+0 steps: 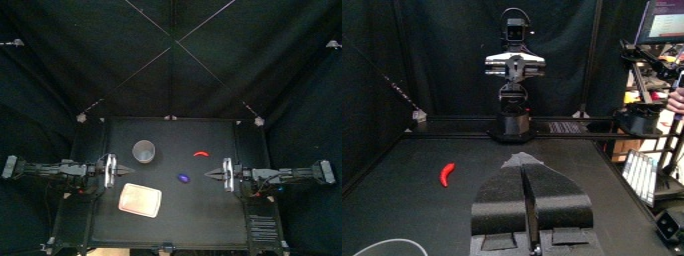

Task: Pick the eggplant then place it on the pink plate
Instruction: Pick the eggplant

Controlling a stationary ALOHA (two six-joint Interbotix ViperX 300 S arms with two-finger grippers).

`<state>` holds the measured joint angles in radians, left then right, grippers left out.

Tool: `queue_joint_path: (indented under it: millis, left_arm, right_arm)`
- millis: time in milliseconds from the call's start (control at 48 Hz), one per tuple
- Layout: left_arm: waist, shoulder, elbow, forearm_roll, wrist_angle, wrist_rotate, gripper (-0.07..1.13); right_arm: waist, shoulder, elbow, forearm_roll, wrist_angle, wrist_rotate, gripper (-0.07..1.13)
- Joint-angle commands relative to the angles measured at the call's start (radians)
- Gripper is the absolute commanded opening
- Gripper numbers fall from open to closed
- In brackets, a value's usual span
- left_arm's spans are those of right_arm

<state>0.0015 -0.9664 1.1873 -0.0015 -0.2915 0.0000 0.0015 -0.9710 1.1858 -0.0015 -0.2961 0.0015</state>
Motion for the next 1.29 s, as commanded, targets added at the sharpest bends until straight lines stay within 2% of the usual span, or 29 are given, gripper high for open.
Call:
queue_joint_path:
  millis: [21,167,354,479,562,875,1292]
  left_arm:
    - [0.035,0.003,0.006,0.0,-0.011,0.002,-0.06]
    - [0.052,0.003,0.008,0.0,-0.011,0.002,-0.03]
    - [0.052,0.002,0.012,0.002,-0.011,0.002,-0.02]
    - [0.051,0.002,0.014,0.0,-0.009,0.002,-0.02]
    - [0.052,0.002,0.014,0.002,-0.011,0.002,-0.02]
    - [0.054,0.0,0.014,0.002,-0.011,0.002,-0.02]
    - [0.052,0.0,0.014,0.003,-0.008,0.002,-0.02]
  right_arm:
    - [-0.005,0.037,-0.026,0.0,-0.003,0.0,0.01]
    - [-0.002,0.132,-0.054,0.009,0.0,0.003,0.02]
    - [-0.011,0.379,-0.087,0.055,0.009,0.025,0.05]
    - [-0.037,0.518,-0.124,0.098,0.012,0.026,0.13]
    - [-0.055,0.584,-0.152,0.117,0.018,0.025,0.29]
    - [-0.077,0.759,-0.209,0.144,0.031,0.026,1.05]
    - [-0.112,0.936,-0.279,0.155,0.101,0.026,1.03]
